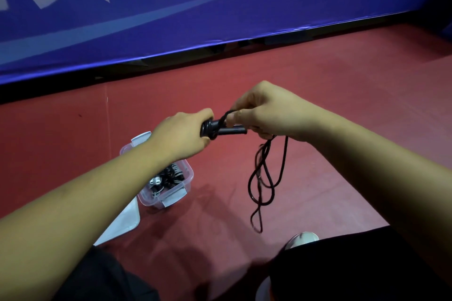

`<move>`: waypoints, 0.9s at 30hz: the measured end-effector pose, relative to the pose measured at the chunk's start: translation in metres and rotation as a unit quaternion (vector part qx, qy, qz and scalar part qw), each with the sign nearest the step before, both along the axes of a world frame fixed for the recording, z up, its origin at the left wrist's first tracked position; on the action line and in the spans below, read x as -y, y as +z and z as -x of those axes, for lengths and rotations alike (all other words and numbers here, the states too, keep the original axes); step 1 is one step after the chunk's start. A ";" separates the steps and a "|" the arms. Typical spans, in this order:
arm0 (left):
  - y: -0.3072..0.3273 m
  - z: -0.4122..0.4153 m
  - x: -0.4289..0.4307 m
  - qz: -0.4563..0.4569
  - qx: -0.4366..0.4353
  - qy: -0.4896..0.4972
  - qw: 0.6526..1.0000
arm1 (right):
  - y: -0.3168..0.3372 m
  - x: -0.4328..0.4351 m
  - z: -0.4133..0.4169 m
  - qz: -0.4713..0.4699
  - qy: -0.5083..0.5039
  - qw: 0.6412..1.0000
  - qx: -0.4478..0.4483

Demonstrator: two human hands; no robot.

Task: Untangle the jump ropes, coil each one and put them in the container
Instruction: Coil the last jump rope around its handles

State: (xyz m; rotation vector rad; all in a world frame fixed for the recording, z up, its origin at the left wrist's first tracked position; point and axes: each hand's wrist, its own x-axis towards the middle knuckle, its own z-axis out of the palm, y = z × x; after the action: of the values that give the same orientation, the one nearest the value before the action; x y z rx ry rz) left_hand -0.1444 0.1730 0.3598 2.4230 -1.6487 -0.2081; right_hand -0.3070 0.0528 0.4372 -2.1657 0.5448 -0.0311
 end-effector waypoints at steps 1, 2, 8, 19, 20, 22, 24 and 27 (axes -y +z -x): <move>0.000 0.002 -0.002 -0.007 -0.006 -0.009 1.000 | 0.001 0.001 0.001 0.009 0.000 1.000 0.001; -0.001 0.005 -0.003 -0.013 -0.012 -0.016 1.000 | 0.003 0.002 0.001 0.020 0.000 1.000 0.003; -0.002 0.018 0.001 -0.010 -0.002 -0.032 0.999 | 0.009 0.005 0.002 0.093 0.017 0.995 -0.007; 0.016 0.006 -0.008 0.052 -0.193 -0.213 0.956 | -0.014 0.042 0.003 0.152 0.026 0.988 0.002; 0.019 0.007 -0.008 0.079 -0.229 -0.194 0.951 | -0.017 0.044 0.003 0.136 0.020 0.990 0.010; 0.024 0.008 -0.007 0.148 -0.327 -0.137 0.923 | -0.023 0.049 0.004 0.092 0.000 0.995 0.028; 0.030 0.006 -0.003 0.240 -0.404 -0.078 0.879 | -0.027 0.047 0.002 0.022 -0.021 0.999 0.039; 0.035 0.003 0.000 0.323 -0.489 -0.024 0.810 | -0.031 0.038 -0.006 -0.044 -0.038 0.997 0.059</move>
State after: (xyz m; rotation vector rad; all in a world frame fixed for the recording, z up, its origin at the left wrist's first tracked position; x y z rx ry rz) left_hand -0.1478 0.1729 0.3950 1.3429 -1.0224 -0.6444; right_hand -0.3009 0.0151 0.4060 -2.0432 0.5505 -0.1719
